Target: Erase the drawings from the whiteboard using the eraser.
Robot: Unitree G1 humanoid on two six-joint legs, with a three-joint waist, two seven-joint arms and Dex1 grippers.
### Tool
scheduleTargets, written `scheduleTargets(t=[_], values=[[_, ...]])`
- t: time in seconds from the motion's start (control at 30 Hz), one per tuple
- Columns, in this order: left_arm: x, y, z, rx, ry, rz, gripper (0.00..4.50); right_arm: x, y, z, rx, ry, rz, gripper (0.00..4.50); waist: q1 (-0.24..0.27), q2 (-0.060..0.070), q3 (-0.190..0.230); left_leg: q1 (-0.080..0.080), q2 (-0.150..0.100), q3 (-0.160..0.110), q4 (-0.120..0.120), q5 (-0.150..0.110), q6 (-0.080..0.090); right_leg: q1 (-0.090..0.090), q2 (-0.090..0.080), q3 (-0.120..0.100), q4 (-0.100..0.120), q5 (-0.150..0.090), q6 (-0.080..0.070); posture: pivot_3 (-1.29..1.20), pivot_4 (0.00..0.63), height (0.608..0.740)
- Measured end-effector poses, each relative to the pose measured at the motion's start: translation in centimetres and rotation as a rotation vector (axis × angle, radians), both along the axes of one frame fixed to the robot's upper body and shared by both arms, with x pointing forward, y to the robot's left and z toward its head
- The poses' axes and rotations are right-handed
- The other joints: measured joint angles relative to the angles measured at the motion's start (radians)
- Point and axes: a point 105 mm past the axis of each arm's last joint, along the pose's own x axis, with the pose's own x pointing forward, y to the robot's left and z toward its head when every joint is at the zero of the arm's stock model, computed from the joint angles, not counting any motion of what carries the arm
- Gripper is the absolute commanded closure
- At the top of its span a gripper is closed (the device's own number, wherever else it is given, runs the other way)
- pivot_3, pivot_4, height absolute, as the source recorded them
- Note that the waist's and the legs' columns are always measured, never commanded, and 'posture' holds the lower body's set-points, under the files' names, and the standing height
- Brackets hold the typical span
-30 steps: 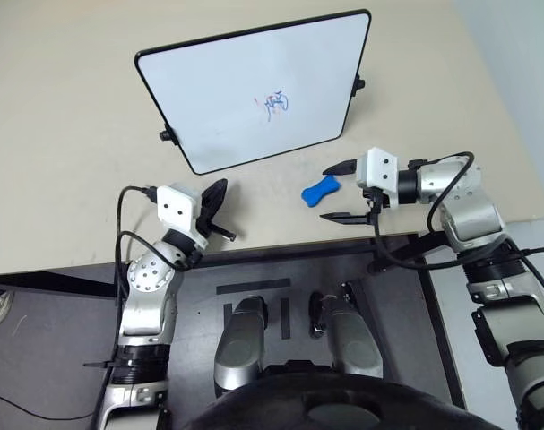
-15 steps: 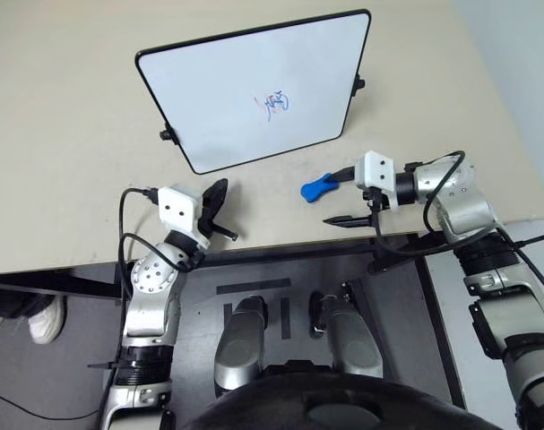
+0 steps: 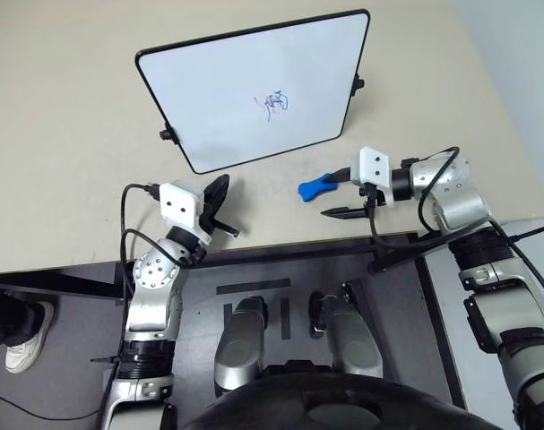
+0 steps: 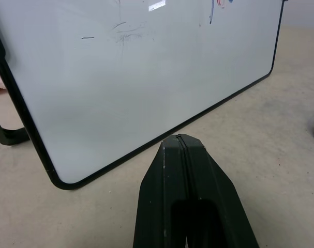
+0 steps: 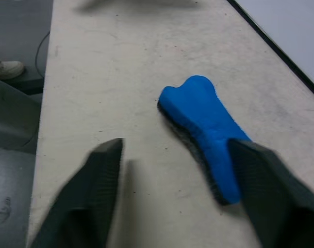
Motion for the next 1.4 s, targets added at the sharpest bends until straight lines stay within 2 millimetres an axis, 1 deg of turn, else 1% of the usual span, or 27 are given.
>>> scheduleTargets(t=[0.2, 0.37, 0.53, 0.67, 0.8, 0.83, 0.97, 1.07, 1.27, 1.4], values=[[0.1, 0.0, 0.0, 0.000, -0.001, 0.000, 4.50, 0.4, 0.2, 0.1, -0.004, -0.042, -0.005, 4.46, 0.000, 0.000, 0.000, 0.000, 0.000, 0.000, 0.000, 0.000, 0.000, 0.000, 0.000, 0.000, 0.000, 0.000, 0.000, 0.00, 0.150, 0.740], [0.2, 0.0, -0.1, -0.004, 0.000, 0.001, 4.50, 0.6, 0.4, 0.1, 0.002, -0.057, -0.002, 4.46, 0.000, 0.000, 0.000, 0.000, 0.000, 0.000, 0.000, 0.000, 0.000, 0.000, 0.000, 0.000, 0.000, 0.000, 0.000, 0.00, 0.150, 0.740], [0.3, 0.0, -0.1, -0.006, 0.000, 0.001, 4.50, 0.7, 0.5, 0.1, 0.008, -0.068, -0.002, 4.46, -0.001, 0.000, 0.000, 0.000, 0.000, 0.000, 0.000, -0.002, -0.005, 0.000, 0.000, 0.000, 0.000, 0.001, -0.001, 0.00, 0.150, 0.740], [0.4, -0.1, 0.0, -0.006, -0.006, -0.001, 4.50, 0.7, 0.6, 0.1, 0.017, -0.104, -0.008, 4.46, -0.002, 0.000, 0.000, 0.000, 0.000, 0.000, 0.000, -0.002, -0.005, 0.000, 0.000, 0.000, 0.000, 0.001, -0.001, 0.00, 0.150, 0.740], [0.4, -0.1, 0.0, -0.006, -0.006, -0.001, 4.50, 0.2, 0.9, 0.4, 0.048, -0.130, -0.017, 4.46, -0.002, 0.000, 0.000, 0.000, 0.000, 0.000, 0.000, -0.002, -0.005, -0.001, 0.000, 0.000, 0.000, 0.001, -0.001, 0.00, 0.150, 0.740], [0.4, -0.1, 0.0, -0.006, -0.006, -0.002, 4.50, 0.2, 1.2, 0.7, 0.060, -0.142, -0.017, 4.46, -0.003, 0.000, 0.000, -0.001, 0.000, 0.000, 0.000, -0.002, -0.005, -0.001, 0.000, 0.000, 0.000, 0.001, -0.001, 0.00, 0.150, 0.740], [0.4, -0.2, 0.0, -0.006, -0.006, -0.004, 4.50, 0.1, 2.0, 3.3, 0.121, -0.222, -0.013, 4.46, -0.003, 0.000, 0.000, 0.000, 0.000, 0.000, 0.000, -0.002, -0.004, -0.001, 0.000, 0.000, 0.000, 0.001, -0.001, 0.00, 0.150, 0.740], [0.4, -0.2, 0.0, -0.005, -0.006, -0.007, 4.50, 0.1, 2.6, 4.6, 0.152, -0.278, -0.018, 4.46, -0.003, 0.000, 0.000, -0.001, 0.000, 0.000, 0.000, -0.002, -0.004, -0.001, 0.000, 0.000, 0.000, 0.001, -0.001, 0.00, 0.150, 0.740], [0.5, -0.3, 0.0, -0.005, -0.003, -0.011, 4.50, 0.8, 5.0, 8.6, 0.265, -0.564, -0.021, 4.46, -0.003, 0.000, 0.000, 0.000, 0.001, 0.000, 0.000, -0.002, -0.004, -0.002, 0.000, 0.000, 0.000, 0.001, -0.001, 0.00, 0.150, 0.740], [0.6, -0.5, 0.2, -0.005, -0.010, -0.019, 4.50, 2.4, 5.8, 9.4, 0.268, -0.691, -0.047, 4.46, -0.003, 0.000, 0.000, -0.001, 0.001, 0.000, 0.000, -0.003, -0.005, -0.003, 0.000, 0.000, 0.000, 0.002, -0.003, 0.00, 0.150, 0.740]])
